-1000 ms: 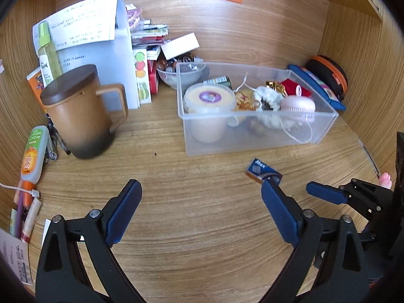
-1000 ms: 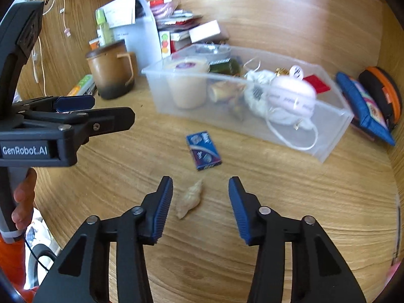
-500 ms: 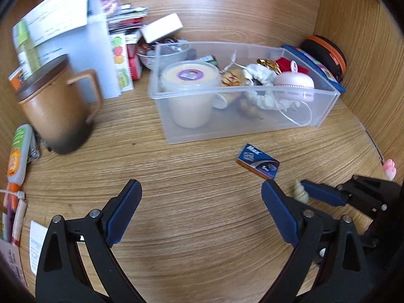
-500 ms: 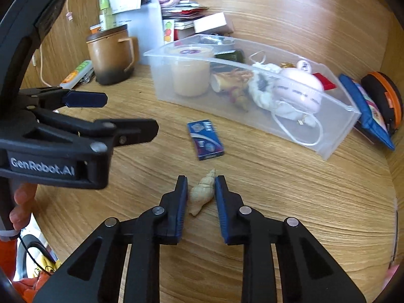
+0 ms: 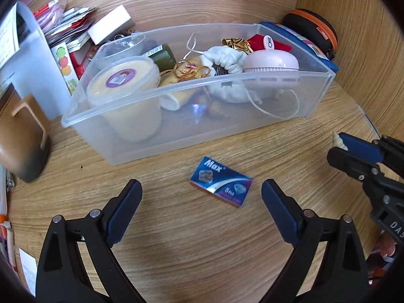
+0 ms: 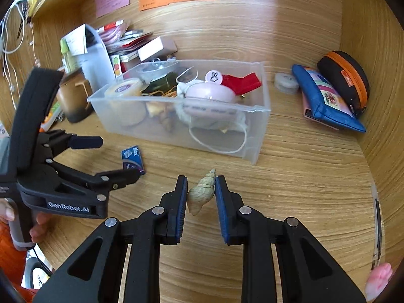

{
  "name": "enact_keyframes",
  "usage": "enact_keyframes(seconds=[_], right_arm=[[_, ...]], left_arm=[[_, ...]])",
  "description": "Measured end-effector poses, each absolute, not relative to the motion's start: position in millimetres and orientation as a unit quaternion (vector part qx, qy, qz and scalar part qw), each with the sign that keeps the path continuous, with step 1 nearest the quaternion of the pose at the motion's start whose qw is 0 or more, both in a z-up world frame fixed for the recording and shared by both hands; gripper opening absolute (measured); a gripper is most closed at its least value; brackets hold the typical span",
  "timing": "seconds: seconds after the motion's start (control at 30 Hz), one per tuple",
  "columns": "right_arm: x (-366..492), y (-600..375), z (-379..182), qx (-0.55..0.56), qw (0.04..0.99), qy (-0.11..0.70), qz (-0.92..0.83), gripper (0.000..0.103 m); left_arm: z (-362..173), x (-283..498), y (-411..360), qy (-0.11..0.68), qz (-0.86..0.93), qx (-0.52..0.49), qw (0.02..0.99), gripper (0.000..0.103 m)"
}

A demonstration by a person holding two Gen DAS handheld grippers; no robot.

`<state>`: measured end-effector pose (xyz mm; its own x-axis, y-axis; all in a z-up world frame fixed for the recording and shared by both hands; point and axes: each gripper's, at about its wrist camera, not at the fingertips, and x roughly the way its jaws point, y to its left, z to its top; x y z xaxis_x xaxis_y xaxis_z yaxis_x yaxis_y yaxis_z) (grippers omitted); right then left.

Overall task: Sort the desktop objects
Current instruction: 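Grasp the seashell with the right gripper while the left approaches the blue Max box, then grasp the blue Max box with the left gripper while the right holds the seashell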

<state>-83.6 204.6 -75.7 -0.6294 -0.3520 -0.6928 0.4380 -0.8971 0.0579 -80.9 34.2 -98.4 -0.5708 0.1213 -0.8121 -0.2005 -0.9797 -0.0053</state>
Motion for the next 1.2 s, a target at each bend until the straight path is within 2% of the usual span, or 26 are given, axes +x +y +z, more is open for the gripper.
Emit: enact_keyframes(seconds=[0.13,0.2,0.37,0.53,0.57,0.83,1.2], right_arm=[[-91,205,-72,0.367,0.227,0.051,-0.901,0.020],[-93,204,-71,0.365,0.230,0.050,-0.901,0.020],[-96,202,-70,0.362,0.240,0.047,-0.899,0.020],[-99,202,-70,0.363,0.242,0.043,-0.899,0.020],[-100,202,-70,0.364,0.244,0.041,-0.898,0.020],[-98,197,-66,0.361,0.247,0.047,-0.898,0.020],[-94,184,-49,0.344,0.251,0.058,-0.903,0.020]], left_arm=[[-100,-85,38,0.052,0.884,-0.456,0.089,0.093],[-104,-86,40,0.059,0.880,-0.462,0.091,0.084],[-103,-86,36,0.052,0.883,-0.458,0.087,0.080],[-100,-82,38,0.052,0.883,-0.454,0.102,0.061],[-99,-82,39,0.054,0.884,-0.453,0.105,0.053],[-95,-75,43,0.053,0.888,-0.445,0.103,0.052],[-62,-60,35,0.053,0.910,-0.400,0.093,0.052]])
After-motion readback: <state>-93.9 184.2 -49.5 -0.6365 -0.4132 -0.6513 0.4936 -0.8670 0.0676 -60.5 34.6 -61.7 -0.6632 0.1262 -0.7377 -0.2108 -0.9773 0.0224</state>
